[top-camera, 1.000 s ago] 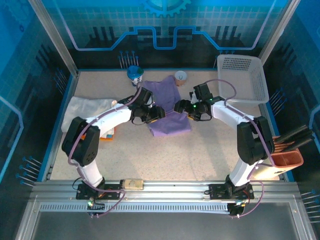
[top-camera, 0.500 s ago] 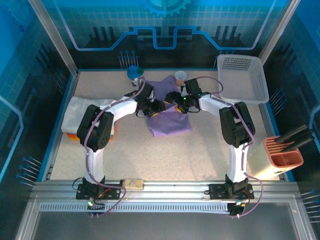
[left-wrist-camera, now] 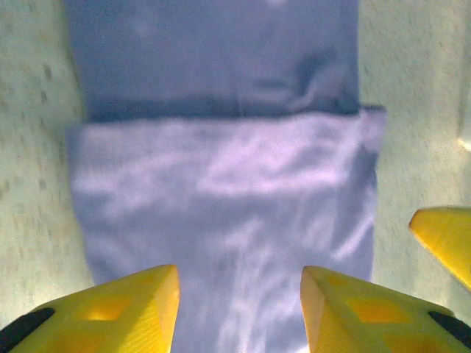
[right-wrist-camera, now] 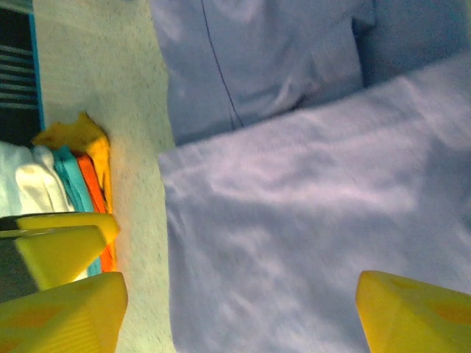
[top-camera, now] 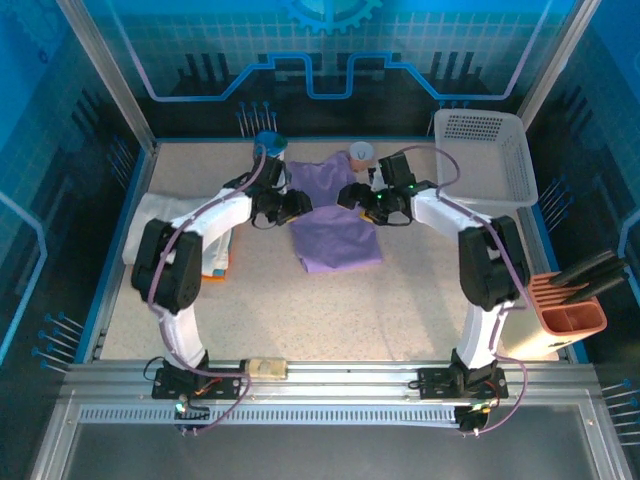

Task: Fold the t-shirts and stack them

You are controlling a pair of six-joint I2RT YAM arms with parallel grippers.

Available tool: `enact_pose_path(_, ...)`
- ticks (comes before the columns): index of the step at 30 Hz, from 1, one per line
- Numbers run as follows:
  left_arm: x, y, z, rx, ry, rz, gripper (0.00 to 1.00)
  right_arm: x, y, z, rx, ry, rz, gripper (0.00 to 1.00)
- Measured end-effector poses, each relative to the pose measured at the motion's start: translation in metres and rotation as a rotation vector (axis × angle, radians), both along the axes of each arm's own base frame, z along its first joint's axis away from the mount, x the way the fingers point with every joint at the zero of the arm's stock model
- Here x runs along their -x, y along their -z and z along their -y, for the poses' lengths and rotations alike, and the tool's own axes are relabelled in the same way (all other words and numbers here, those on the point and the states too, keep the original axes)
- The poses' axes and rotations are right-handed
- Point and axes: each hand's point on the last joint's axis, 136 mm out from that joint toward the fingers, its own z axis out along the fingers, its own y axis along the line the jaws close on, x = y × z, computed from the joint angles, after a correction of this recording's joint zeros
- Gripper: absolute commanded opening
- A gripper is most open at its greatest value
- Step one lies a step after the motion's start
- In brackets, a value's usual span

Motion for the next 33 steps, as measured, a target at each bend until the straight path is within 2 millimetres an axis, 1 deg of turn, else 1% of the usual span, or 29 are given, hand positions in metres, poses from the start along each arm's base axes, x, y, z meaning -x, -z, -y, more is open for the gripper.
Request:
enact_pose_path(1, 0.014, -0.006, 0.002, 0.002, 0.011, 0.002, 0.45, 0.009, -0.005, 0.006, 0.024, -0.006, 0.006, 0.74)
enact_pose_path(2, 0.027, -0.011, 0.004, 0.007, 0.02, 0.006, 0.4, 0.019, -0.009, 0.013, 0.048, -0.01, 0.015, 0.72)
enact_pose_path(4, 0.05, -0.011, 0.004, 0.024, 0.029, 0.001, 0.3, 0.037, -0.01, 0.026, 0.075, -0.015, 0.016, 0.68)
enact_pose_path(5, 0.062, -0.005, 0.002, 0.027, 0.026, -0.016, 0.27, 0.045, -0.006, 0.033, 0.085, -0.016, 0.007, 0.65)
enact_pose_path(6, 0.07, 0.001, -0.001, 0.031, 0.025, -0.029, 0.26, 0.05, -0.002, 0.039, 0.091, -0.014, 0.0, 0.63)
enact_pose_path(9, 0.094, 0.037, -0.01, 0.016, 0.019, -0.101, 0.25, 0.063, 0.018, 0.053, 0.101, -0.018, -0.053, 0.6)
enact_pose_path(11, 0.109, 0.058, -0.015, 0.0, 0.019, -0.149, 0.25, 0.069, 0.025, 0.051, 0.096, -0.04, -0.077, 0.6)
enact_pose_path(12, 0.113, 0.064, -0.016, 0.0, 0.021, -0.158, 0.26, 0.07, 0.024, 0.046, 0.087, -0.059, -0.074, 0.6)
enact_pose_path(14, 0.115, 0.072, -0.014, 0.013, 0.029, -0.158, 0.29, 0.07, 0.021, 0.031, 0.055, -0.102, -0.064, 0.6)
enact_pose_path(15, 0.114, 0.073, -0.013, 0.022, 0.033, -0.148, 0.33, 0.069, 0.018, 0.023, 0.037, -0.12, -0.055, 0.6)
enact_pose_path(17, 0.108, 0.075, -0.009, 0.042, 0.04, -0.124, 0.35, 0.062, 0.015, 0.002, -0.014, -0.155, -0.037, 0.59)
enact_pose_path(18, 0.106, 0.076, -0.007, 0.051, 0.041, -0.115, 0.36, 0.058, 0.014, -0.005, -0.031, -0.165, -0.031, 0.59)
enact_pose_path(20, 0.1, 0.077, -0.003, 0.065, 0.046, -0.094, 0.36, 0.05, 0.018, -0.023, -0.076, -0.181, -0.034, 0.59)
enact_pose_path(23, 0.093, 0.081, 0.0, 0.074, 0.048, -0.074, 0.36, 0.037, 0.03, -0.041, -0.122, -0.187, -0.047, 0.58)
enact_pose_path(27, 0.09, 0.089, 0.002, 0.073, 0.05, -0.088, 0.33, 0.024, 0.049, -0.054, -0.155, -0.169, -0.076, 0.57)
enact_pose_path(30, 0.09, 0.091, 0.002, 0.073, 0.051, -0.094, 0.31, 0.018, 0.062, -0.056, -0.162, -0.145, -0.103, 0.57)
enact_pose_path(33, 0.091, 0.091, 0.002, 0.068, 0.052, -0.104, 0.26, 0.015, 0.074, -0.056, -0.152, -0.115, -0.128, 0.56)
